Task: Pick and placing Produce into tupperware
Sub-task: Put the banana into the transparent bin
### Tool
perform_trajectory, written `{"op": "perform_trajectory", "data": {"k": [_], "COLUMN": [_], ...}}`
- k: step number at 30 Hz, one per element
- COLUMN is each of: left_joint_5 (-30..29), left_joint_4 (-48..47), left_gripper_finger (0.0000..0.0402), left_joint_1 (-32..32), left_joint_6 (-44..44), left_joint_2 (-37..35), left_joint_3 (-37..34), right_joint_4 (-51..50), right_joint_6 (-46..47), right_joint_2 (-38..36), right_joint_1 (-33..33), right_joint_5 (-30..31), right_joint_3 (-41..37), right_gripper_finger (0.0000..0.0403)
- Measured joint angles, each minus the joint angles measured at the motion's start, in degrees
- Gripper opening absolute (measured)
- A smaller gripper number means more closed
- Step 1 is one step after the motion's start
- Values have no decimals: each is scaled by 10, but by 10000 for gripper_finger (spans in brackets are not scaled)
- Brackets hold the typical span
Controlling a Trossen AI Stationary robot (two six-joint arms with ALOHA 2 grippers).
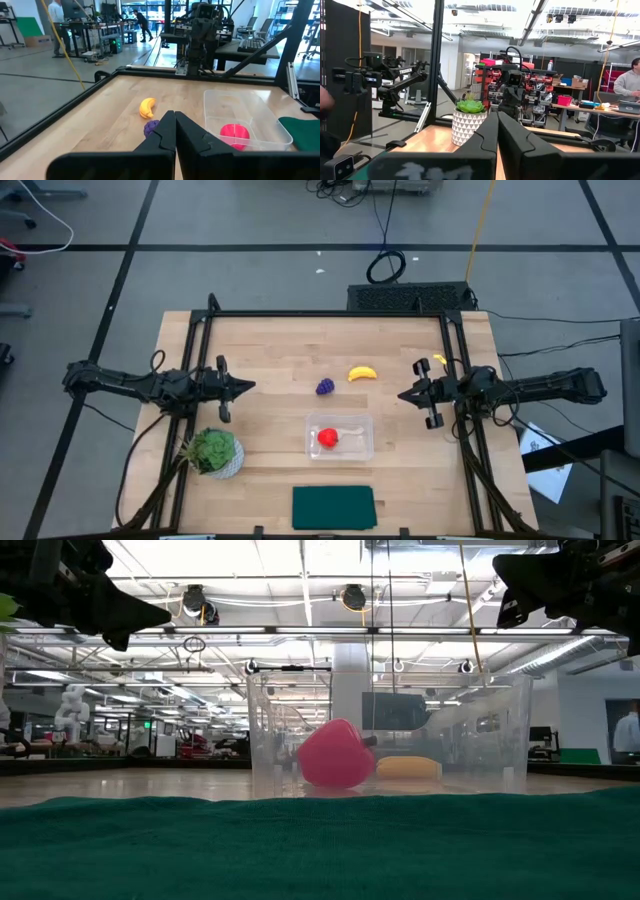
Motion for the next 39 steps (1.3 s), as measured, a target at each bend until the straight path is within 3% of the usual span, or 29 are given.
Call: {"op": "perform_trajectory", "data": {"k": [31, 35, 39], "left_joint_5": [-1, -1, -1], "left_joint_4": [0, 0, 0], "left_gripper_finger": [1, 1, 1], "left_joint_1": [0, 0, 0], "left_joint_6": [0, 0, 0], "left_joint_2": [0, 0, 0], "left_joint_3": [0, 0, 0], "right_joint_4": [9, -10, -132], "right_joint_6": [-23, 20, 28], "right_joint_2": [0, 0, 12], "right_joint_1": [0, 0, 0], "right_joint_5": [0, 75, 132], "right_joint_3": [0, 10, 43], "right_gripper_finger": [0, 0, 0]}}
